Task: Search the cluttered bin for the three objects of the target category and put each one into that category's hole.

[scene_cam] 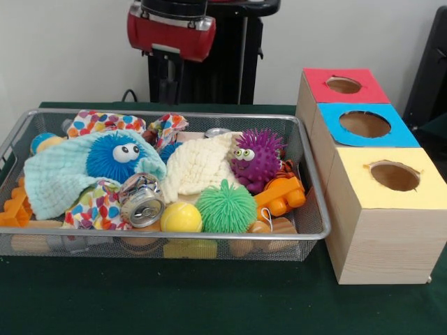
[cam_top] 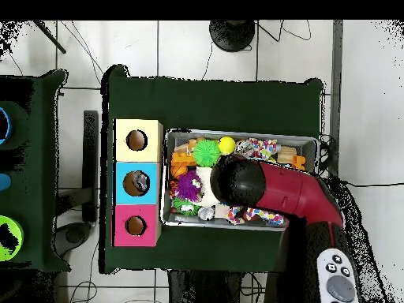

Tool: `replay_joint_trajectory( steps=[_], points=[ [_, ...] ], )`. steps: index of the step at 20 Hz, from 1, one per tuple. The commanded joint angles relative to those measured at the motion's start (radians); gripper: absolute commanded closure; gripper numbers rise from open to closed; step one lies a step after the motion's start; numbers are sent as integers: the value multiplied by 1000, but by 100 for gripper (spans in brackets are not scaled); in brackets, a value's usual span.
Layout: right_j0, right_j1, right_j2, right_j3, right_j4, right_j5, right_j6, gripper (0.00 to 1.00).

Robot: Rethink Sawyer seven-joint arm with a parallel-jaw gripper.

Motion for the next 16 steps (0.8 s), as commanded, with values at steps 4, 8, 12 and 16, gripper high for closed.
replay_joint_trajectory(
  steps=[4, 8, 12, 16],
  points=[
    [-53, 69, 82, -300, 15, 231, -19, 100],
    [-49, 92, 94, -365, -7, 239, -36, 100],
    [-77, 130, 144, -422, -17, 283, -139, 100],
    [-81, 157, 169, -445, -42, 280, -193, 100]
  ],
)
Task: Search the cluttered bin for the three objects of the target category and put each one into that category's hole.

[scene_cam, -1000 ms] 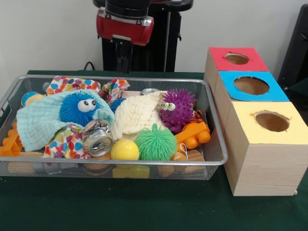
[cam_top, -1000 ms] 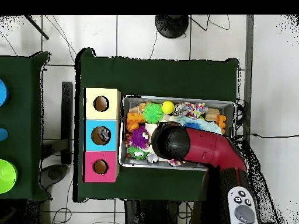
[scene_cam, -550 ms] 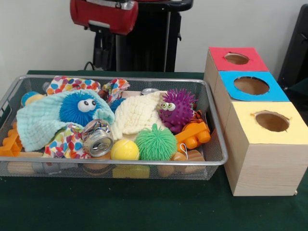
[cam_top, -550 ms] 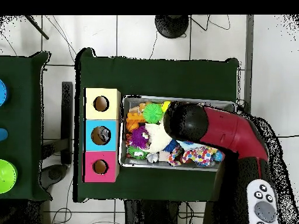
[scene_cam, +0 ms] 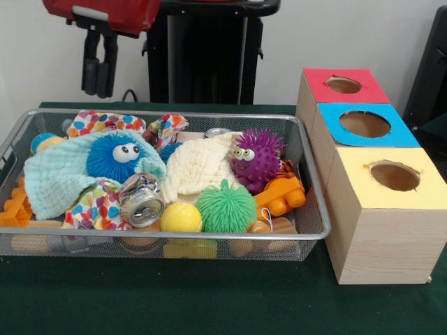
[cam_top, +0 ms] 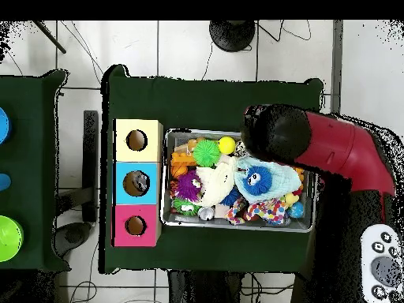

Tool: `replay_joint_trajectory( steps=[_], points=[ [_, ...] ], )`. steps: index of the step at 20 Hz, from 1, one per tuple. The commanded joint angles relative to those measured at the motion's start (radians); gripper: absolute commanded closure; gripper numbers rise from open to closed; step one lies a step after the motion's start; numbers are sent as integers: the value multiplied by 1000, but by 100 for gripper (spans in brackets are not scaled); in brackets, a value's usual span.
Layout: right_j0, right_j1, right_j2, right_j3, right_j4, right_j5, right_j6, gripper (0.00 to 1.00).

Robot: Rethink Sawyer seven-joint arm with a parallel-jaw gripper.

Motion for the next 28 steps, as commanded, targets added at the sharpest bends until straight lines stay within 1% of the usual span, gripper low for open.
replay_joint_trajectory(
  steps=[1, 3, 4, 5, 6, 8, 9, 12, 15, 17, 19, 24, 28],
  points=[
    [-31, 106, 143, -112, -62, 119, -202, 100],
    [-25, 111, 145, -119, -93, 75, -214, 100],
    [-22, 110, 142, -115, -101, 61, -204, 100],
    [-16, 119, 132, -129, -100, 52, -167, 100],
    [-13, 121, 128, -125, -103, 37, -147, 100],
    [-7, 132, 116, -136, -95, 37, -89, 100],
    [-4, 141, 114, -153, -94, 56, -77, 100],
    [4, 141, 106, -165, -94, 105, -76, 100],
    [4, 123, 109, -146, -91, 113, -94, 100],
    [9, 112, 104, -122, -87, 107, -83, 100],
    [14, 102, 97, -93, -77, 102, -55, 100],
    [52, 88, 55, -69, -82, 101, 18, 100],
    [73, 88, 34, -38, -84, 70, 52, 100]
  ],
)
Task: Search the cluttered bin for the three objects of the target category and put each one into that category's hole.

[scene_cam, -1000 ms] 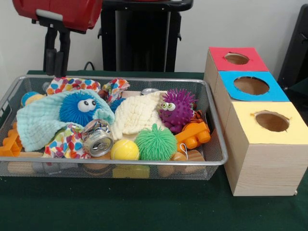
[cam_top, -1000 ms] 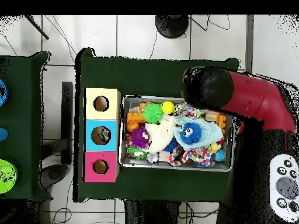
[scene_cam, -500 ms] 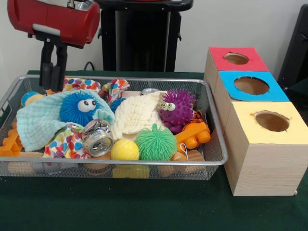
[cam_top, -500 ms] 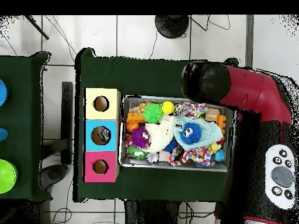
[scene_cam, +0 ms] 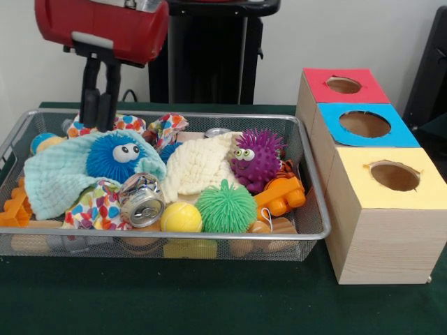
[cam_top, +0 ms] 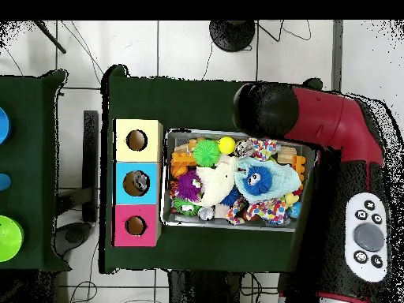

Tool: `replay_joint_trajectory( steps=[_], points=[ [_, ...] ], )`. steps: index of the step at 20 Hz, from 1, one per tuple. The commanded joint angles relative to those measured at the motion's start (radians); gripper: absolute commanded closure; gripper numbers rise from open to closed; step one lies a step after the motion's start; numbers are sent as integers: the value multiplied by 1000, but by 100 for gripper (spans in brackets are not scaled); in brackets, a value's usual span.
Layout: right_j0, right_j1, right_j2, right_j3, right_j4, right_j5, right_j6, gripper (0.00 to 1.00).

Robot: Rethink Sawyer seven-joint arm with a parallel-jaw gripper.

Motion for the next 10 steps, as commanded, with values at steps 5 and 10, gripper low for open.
replay_joint_trajectory(
  steps=[5, 10],
  points=[
    [52, 11, -4, 133, -18, 46, 84, 100],
    [47, 15, -9, 137, 19, 102, 100, 0]
  ],
)
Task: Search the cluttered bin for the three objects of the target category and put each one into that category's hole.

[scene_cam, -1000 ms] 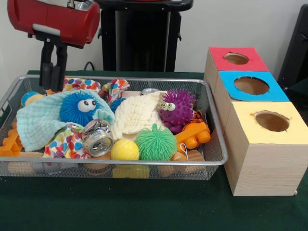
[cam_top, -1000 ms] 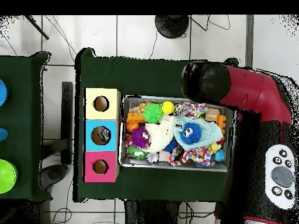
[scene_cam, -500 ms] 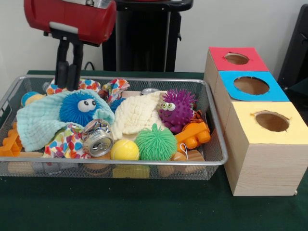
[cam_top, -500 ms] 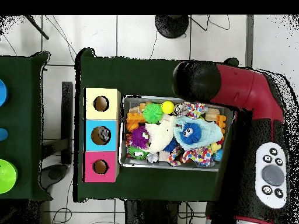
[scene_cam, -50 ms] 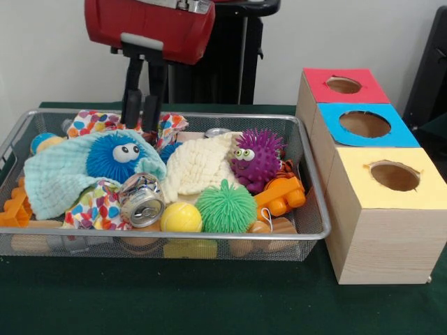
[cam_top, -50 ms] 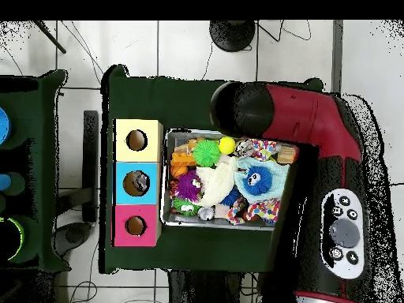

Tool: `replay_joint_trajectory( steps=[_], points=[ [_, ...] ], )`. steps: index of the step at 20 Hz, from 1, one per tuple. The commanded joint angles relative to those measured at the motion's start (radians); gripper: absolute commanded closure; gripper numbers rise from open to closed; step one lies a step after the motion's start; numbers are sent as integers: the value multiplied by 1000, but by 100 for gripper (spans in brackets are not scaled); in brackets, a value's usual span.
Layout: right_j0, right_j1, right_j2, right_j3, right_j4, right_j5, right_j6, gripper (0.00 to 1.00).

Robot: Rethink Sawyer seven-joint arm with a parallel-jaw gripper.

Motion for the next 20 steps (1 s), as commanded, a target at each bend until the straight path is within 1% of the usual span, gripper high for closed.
replay_joint_trajectory(
  steps=[1, 2, 3, 4, 5, 9, 14, 20],
  points=[
    [-7, 17, 6, 130, 20, 103, 101, 0],
    [-8, 17, 6, 132, 23, 105, 102, 0],
    [-10, 13, 5, 143, 30, 80, 119, 0],
    [-15, 10, 3, 161, 47, 51, 156, 0],
    [-20, 6, 7, 180, 56, 19, 166, 0],
    [-29, -1, 10, 222, 67, -41, 169, 0],
    [-26, -1, -5, 242, 85, -63, 193, 0],
    [9, 9, -49, 219, 88, -51, 230, 0]
  ],
)
